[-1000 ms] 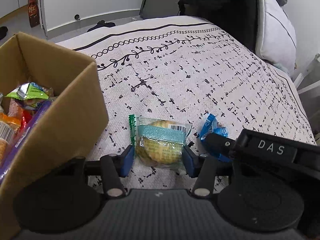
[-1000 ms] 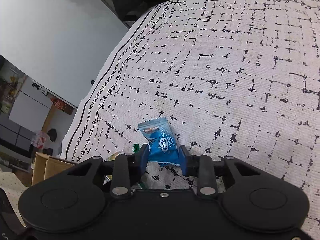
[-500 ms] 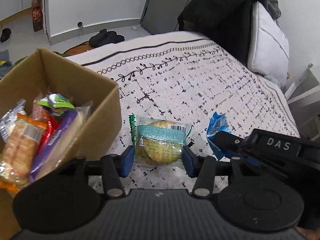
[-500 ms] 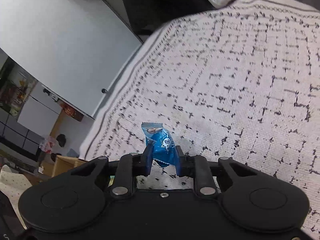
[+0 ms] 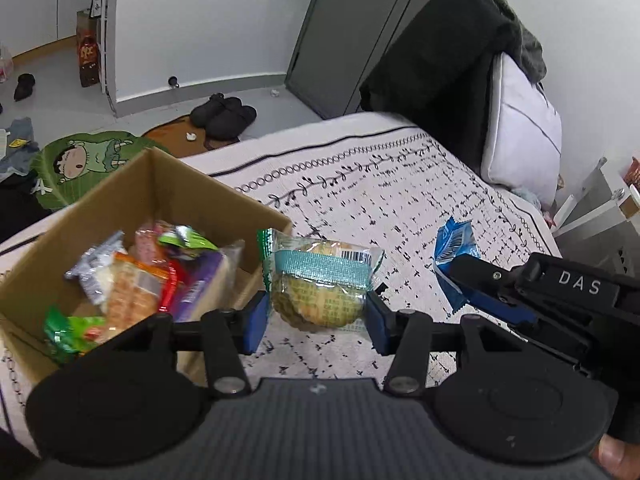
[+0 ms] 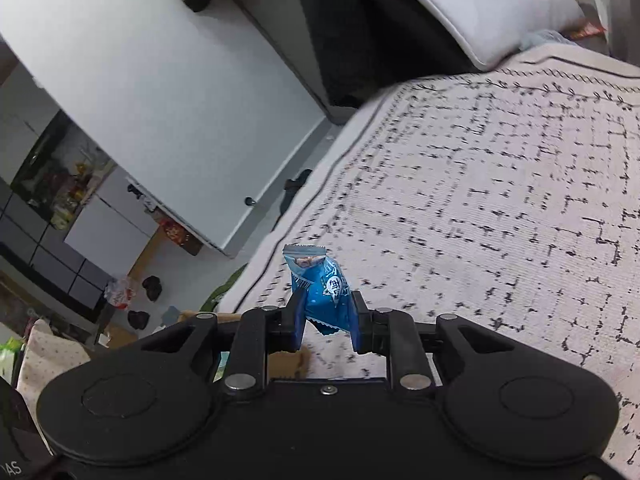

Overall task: Organize snacks
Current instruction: 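Carry both snacks over the cardboard box and open both grippers inside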

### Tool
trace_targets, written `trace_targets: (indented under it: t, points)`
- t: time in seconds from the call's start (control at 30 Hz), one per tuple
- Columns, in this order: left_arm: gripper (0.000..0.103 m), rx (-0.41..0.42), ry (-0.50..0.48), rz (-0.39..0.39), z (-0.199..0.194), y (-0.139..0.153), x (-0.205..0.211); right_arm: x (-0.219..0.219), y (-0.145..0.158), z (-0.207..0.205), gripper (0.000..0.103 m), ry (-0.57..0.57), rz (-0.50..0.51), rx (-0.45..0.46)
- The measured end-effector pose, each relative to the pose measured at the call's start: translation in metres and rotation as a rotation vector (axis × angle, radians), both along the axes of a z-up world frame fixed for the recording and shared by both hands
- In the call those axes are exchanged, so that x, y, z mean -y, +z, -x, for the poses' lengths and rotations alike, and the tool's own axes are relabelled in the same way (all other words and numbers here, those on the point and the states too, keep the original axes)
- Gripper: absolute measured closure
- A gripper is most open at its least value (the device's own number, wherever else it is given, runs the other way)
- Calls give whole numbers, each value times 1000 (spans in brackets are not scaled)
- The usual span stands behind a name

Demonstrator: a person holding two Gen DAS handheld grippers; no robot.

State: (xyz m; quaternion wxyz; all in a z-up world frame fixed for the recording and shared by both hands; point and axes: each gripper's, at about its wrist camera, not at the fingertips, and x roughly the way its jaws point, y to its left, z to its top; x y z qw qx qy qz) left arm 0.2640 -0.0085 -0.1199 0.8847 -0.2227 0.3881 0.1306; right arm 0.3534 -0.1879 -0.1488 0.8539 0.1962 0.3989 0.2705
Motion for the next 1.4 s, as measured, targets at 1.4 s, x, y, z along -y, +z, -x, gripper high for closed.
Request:
trace_targets:
  t: [1.4]
  points:
    - [38, 1, 136, 28, 81, 52, -123, -96, 33, 61, 82, 197, 0, 75]
